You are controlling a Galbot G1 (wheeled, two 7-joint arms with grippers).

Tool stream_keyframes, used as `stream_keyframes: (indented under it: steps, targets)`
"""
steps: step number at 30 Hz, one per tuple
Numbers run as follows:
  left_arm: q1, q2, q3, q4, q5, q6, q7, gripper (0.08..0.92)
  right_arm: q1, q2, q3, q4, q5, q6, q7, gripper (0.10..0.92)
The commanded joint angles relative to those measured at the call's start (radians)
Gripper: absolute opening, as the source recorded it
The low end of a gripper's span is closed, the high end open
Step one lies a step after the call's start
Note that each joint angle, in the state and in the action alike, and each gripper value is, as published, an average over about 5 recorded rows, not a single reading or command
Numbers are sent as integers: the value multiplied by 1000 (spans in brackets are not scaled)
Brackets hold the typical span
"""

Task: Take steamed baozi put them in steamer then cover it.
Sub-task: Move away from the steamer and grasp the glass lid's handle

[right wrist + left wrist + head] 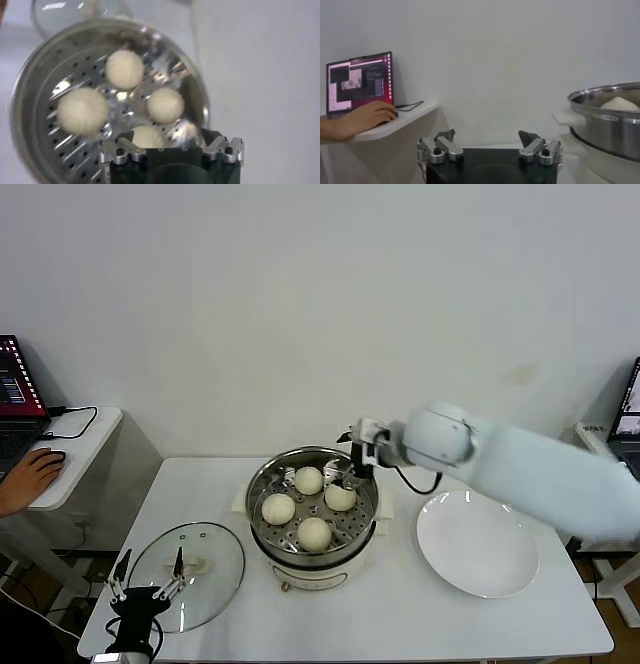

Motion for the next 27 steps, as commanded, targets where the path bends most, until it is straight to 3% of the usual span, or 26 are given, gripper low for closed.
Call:
stream_keyframes:
  steps: [1,9,14,20,27]
  targets:
    - [-2,-11,15,16,3,-43,8,823,-1012,-95,858,151,-115,425,332,823]
    - [-6,-27,39,65,22,-90,-11,823,-1438,354,1382,129,-388,661,180,823]
    - [-15,-20,40,70,144,-47,-54,823,-1560,577,1574,152,-418,677,101,823]
    - [-58,6,-10,144,560,-36,-114,823,-1664,662,1676,196,-418,658,95,823]
    - [-27,76,-133,246,980,-133,-56,823,-1715,696,1742,220,-440,634,137,823]
